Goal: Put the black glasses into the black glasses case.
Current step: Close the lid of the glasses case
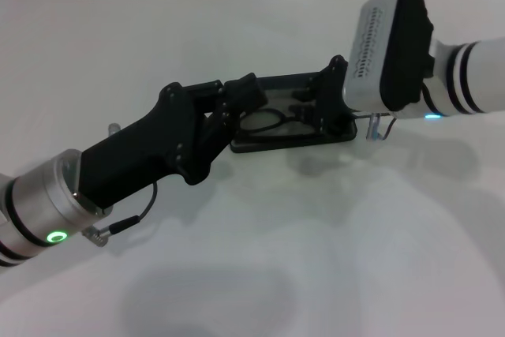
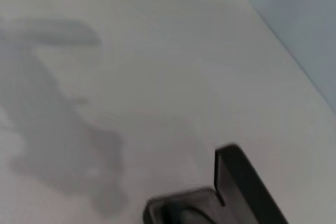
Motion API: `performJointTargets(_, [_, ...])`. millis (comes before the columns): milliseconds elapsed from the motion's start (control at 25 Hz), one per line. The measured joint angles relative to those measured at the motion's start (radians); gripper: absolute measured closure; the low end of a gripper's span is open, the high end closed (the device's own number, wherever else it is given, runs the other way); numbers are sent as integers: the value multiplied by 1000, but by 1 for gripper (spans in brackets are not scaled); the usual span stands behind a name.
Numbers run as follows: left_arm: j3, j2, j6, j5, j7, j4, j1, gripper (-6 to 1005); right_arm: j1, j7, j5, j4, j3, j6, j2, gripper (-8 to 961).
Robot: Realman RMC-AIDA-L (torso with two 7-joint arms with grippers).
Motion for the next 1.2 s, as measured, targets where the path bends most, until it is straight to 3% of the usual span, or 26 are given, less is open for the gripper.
performJointTargets(280, [-27,17,0,-9,-5,12,-10,951,-118,-8,220,-81,9,-10,0,815])
performJointTargets(520, [-53,88,-47,-12,-121,89,-57,950,-278,-188,617,-118,19,-104,-2,815])
performJointTargets(680, [-120,113,-143,27,-268,203,-87,950,-413,-349,860,-117,132,-273,-5,815])
performJointTargets(840, [-125,137,-254,193,-390,299,-189,950,-496,-396,926,-50,313,-470,-10,815])
performJointTargets(880, [-125,137,-254,193,-390,299,-189,950,-500,-396,917,-26,358,-521,-15,815])
performJointTargets(920, [-126,137,-325,324,-443,317,-261,950,-504,-395,896,7,416,-590,-19,815])
performJointTargets(1000, [-126,131,-377,420,-487,318,-309,950,-505,-393,847,56,522,-701,-25,815])
performJointTargets(1200, [-127,100,-576,625,-609,316,-392,883,-512,-401,785,134,662,-820,-24,815])
